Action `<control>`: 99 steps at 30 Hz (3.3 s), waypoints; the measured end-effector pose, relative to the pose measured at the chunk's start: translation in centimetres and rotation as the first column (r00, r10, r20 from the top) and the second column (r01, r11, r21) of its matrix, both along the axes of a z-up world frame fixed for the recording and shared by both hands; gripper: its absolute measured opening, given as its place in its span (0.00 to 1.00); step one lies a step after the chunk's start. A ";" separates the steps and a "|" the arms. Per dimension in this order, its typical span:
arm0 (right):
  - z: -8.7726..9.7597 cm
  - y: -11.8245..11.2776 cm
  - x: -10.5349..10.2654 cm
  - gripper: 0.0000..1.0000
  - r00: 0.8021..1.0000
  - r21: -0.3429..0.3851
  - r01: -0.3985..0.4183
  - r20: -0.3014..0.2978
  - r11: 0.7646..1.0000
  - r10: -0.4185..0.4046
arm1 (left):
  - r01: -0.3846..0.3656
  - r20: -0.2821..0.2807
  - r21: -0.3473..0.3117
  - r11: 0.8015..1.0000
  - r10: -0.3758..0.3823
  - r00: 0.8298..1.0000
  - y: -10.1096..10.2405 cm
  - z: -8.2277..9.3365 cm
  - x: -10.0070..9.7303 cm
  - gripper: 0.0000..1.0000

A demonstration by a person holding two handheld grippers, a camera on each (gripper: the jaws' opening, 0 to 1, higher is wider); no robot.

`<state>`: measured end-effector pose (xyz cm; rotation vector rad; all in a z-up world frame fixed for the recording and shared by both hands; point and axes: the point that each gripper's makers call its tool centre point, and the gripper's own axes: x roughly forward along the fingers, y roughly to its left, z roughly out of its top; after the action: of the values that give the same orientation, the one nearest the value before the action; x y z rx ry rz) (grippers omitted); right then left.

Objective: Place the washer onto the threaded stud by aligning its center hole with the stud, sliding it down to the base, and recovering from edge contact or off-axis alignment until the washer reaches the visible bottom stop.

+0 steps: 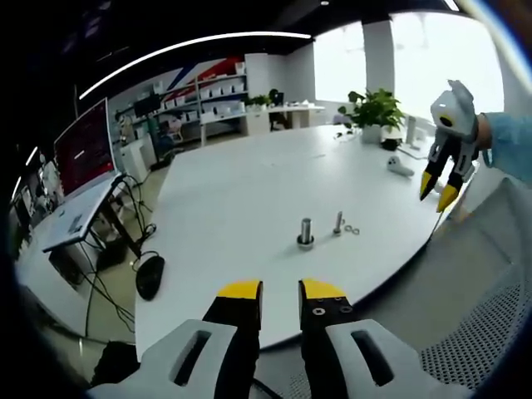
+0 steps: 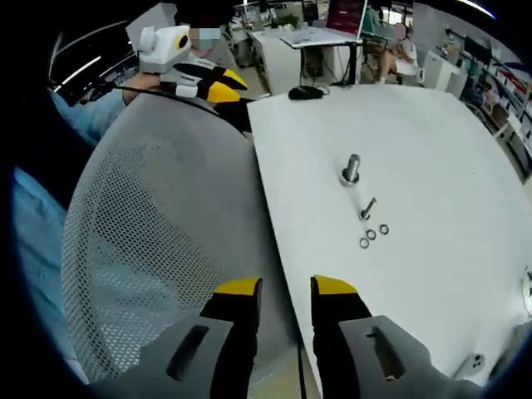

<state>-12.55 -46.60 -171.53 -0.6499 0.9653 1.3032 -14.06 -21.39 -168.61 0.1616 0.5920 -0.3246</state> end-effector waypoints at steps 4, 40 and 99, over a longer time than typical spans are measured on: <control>-1.0 0.3 1.0 0.26 1.000 -0.024 -0.015 0.003 1.000 0.015 | -0.002 -0.002 0.001 1.000 0.002 1.000 0.0 0.0 0.0 0.15; -8.9 2.3 7.2 0.25 0.997 -0.161 -0.072 -0.045 0.984 0.066 | -0.020 0.005 -0.003 1.000 0.020 1.000 0.3 0.1 0.1 0.15; -13.9 2.7 10.9 0.24 0.997 -0.233 -0.006 0.079 0.972 0.025 | -0.030 0.033 -0.030 0.999 0.031 0.999 0.3 0.5 0.2 0.16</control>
<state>-1.61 -43.94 -185.38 -0.8855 1.0573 1.1769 -13.81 -21.09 -168.10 0.1294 0.5562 -0.3008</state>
